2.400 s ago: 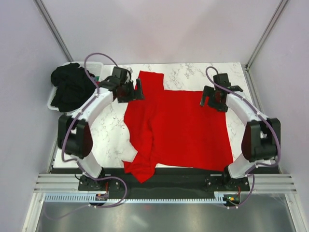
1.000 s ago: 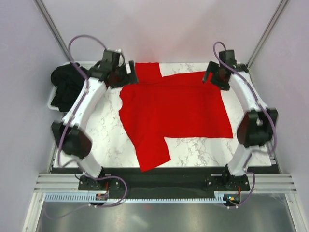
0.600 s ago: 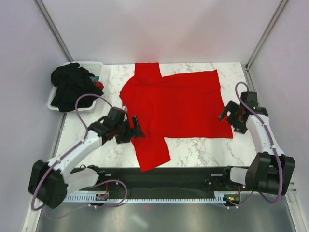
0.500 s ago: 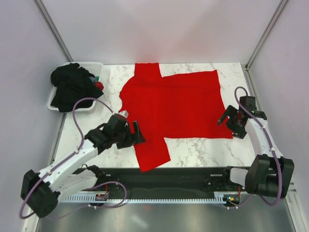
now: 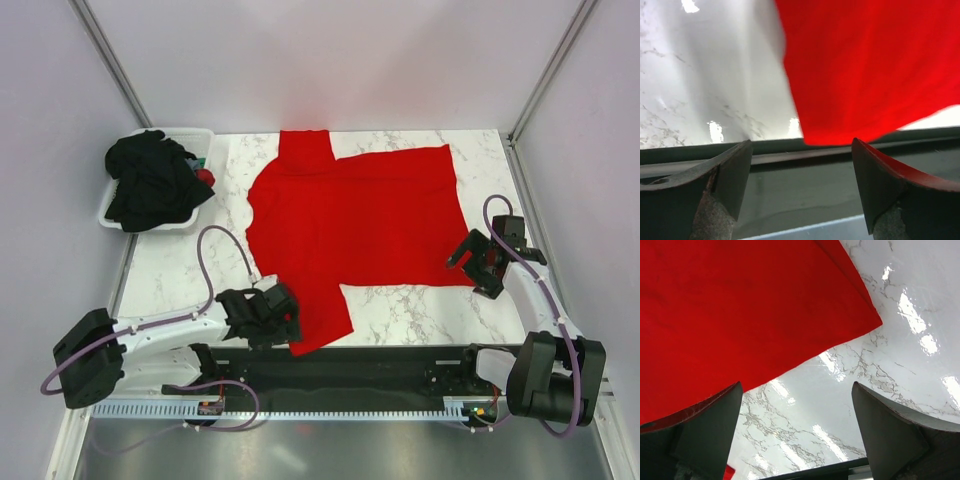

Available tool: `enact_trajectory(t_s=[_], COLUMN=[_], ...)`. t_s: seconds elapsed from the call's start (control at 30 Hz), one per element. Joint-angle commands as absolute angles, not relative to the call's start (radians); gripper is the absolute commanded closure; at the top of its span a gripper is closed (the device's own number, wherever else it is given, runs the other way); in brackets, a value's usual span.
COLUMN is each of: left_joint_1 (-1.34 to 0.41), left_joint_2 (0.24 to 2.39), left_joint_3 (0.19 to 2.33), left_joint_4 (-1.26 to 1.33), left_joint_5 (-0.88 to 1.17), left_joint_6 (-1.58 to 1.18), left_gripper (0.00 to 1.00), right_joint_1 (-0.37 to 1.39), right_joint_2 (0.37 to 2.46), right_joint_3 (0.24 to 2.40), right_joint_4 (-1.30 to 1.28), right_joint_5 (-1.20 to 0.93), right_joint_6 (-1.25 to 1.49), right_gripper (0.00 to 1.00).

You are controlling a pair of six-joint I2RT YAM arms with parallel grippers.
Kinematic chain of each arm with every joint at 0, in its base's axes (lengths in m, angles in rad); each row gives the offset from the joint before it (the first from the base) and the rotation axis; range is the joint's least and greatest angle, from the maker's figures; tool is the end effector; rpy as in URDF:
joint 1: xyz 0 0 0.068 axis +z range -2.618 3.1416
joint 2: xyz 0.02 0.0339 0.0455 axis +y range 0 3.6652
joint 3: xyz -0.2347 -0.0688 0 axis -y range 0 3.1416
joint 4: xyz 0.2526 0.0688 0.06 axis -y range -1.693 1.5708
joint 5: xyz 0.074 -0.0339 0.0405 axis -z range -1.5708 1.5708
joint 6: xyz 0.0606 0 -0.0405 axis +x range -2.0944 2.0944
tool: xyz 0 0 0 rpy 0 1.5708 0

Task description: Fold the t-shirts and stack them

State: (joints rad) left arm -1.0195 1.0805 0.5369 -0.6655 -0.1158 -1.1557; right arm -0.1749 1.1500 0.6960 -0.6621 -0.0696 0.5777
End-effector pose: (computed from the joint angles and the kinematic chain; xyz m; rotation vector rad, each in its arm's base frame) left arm 0.1129 -0.1703 0.1157 -0.2238 2.8385 -0.3843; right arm 0.2336 -0.0370 0.1501 0.9726 2.5206 0.2172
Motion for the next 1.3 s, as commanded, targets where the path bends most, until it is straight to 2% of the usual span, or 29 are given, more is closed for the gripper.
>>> enact_trajectory(t_s=[0.0,0.27,0.37,0.47,0.5,0.57,0.6,0.7,0.73,0.8,0.83,1.0,1.1,1.2,1.23,1.27], left_joint_1=[-1.038,-1.039,-1.04,-1.039,-1.039,-1.037,-1.037,-1.035,-1.035,-1.032,-1.031,-1.023,-1.02,-1.016,-1.014,-1.015], left_joint_2=[1.126,1.264,1.299,1.316,1.321,1.313,1.289,1.227,1.183,1.141,1.126,1.1,1.103,1.104,1.101,1.098], left_joint_3=[0.499,0.485,0.515,0.531,0.54,0.541,0.537,0.516,0.509,0.486,0.477,0.454,0.454,0.456,0.456,0.457], left_joint_4=[-0.606,-0.433,-0.419,-0.38,-0.379,-0.383,-0.387,-0.423,-0.432,-0.454,-0.456,-0.456,-0.456,-0.456,-0.459,-0.46], left_joint_5=[-0.152,-0.101,-0.124,-0.143,-0.155,-0.169,-0.19,-0.248,-0.264,-0.296,-0.299,-0.307,-0.311,-0.314,-0.313,-0.313], left_joint_6=[-1.259,-1.255,-1.246,-1.227,-1.223,-1.216,-1.219,-1.244,-1.25,-1.262,-1.266,-1.278,-1.278,-1.275,-1.273,-1.272], left_gripper=[0.14,0.25,0.34,0.51,0.61,0.69,0.78,0.98,0.98,0.98,0.98,0.98,0.98,0.98,0.98,0.98], right_joint_1=[-0.179,-0.179,-0.181,-0.202,-0.225,-0.251,-0.276,-0.31,-0.311,-0.311,-0.311,-0.311,-0.311,-0.311,-0.311,-0.311], right_joint_2=[1.127,1.143,1.143,1.132,1.126,1.126,1.132,1.183,1.199,1.233,1.244,1.308,1.348,1.371,1.373,1.368], right_joint_3=[0.684,0.658,0.644,0.623,0.615,0.595,0.588,0.572,0.566,0.551,0.537,0.512,0.508,0.506,0.505,0.505], right_joint_4=[-0.611,-0.575,-0.561,-0.539,-0.529,-0.5,-0.491,-0.442,-0.408,-0.361,-0.329,-0.275,-0.249,-0.233,-0.235,-0.241], right_joint_5=[-0.06,-0.051,-0.046,-0.055,-0.066,-0.089,-0.098,-0.144,-0.156,-0.185,-0.204,-0.172,-0.17,-0.179,-0.181,-0.186], right_joint_6=[0.594,0.594,0.595,0.601,0.601,0.6,0.597,0.589,0.583,0.583,0.581,0.571,0.565,0.568,0.568,0.568], right_gripper=[0.02,0.02,0.02,0.02,0.02,0.05,0.06,0.14,0.21,0.27,0.33,0.36,0.42,0.63,0.74,0.79])
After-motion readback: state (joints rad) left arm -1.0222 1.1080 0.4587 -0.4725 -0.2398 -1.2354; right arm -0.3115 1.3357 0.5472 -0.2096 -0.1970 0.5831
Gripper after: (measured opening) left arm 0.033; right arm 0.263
